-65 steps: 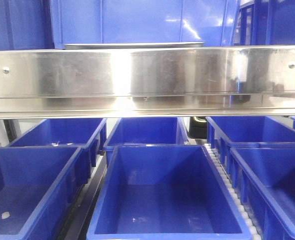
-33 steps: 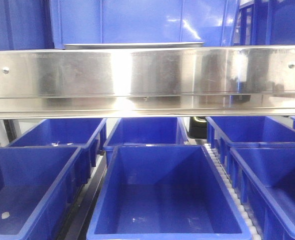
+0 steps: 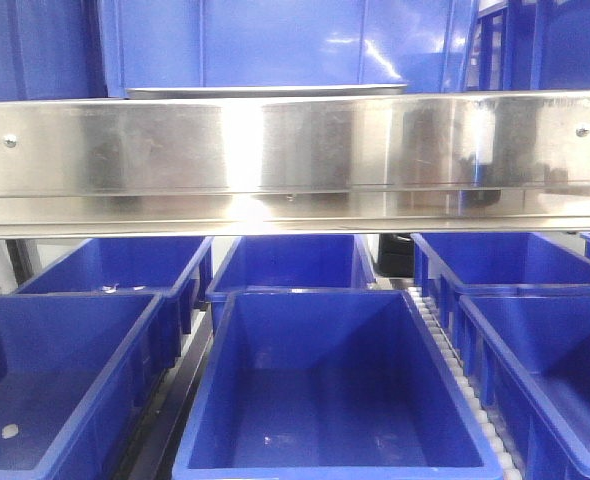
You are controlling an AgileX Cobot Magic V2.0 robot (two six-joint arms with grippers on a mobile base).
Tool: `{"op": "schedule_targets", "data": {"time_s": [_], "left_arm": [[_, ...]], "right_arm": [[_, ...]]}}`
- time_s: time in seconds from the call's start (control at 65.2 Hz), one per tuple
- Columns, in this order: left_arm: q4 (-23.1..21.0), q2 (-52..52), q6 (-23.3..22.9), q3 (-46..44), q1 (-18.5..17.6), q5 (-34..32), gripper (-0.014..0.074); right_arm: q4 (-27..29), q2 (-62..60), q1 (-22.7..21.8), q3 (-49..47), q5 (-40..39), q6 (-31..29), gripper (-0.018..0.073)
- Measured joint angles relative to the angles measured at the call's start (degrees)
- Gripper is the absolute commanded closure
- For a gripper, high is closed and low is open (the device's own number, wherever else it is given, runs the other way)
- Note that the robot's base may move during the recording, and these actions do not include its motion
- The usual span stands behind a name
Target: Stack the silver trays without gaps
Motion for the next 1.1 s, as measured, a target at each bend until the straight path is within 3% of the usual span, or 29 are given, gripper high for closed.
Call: {"op": "schedule_targets", "data": {"time_s": [0.138,0.215,0.322,0.384,0.506,0.828,1.105], "left_arm": [[-2.16,-4.64,3.29,3.59,7.93,3.27,0.0594],[-2.07,-8.56,2.50,6.40,11.42,6.65,0.0594],[1.02,-13.77,-0.96,10.31,13.64,9.23,0.0594],[3.81,-16.10,-4.23,12.72,13.76,9.57,0.0594],[5.43,-16.93,-6.30,16.43,13.64,9.57,0.0594],[6.02,-17.04,-6.43,20.91,9.93,5.28,0.0594],[6.11,-17.04,-6.43,21.05,9.82,3.78,0.0594]], "right_arm": [[0.00,0.00,0.00,0.00,0.00,0.00,0.0575],[0.00,0.00,0.00,0.00,0.00,0.00,0.0575],[0.00,0.00,0.00,0.00,0.00,0.00,0.0575],[0.00,0.00,0.00,0.00,0.00,0.00,0.0575],[0.00,0.00,0.00,0.00,0.11,0.13,0.0575],[0.00,0.00,0.00,0.00,0.10,0.13,0.0575],[0.00,0.00,0.00,0.00,0.10,0.13,0.0575]]}}
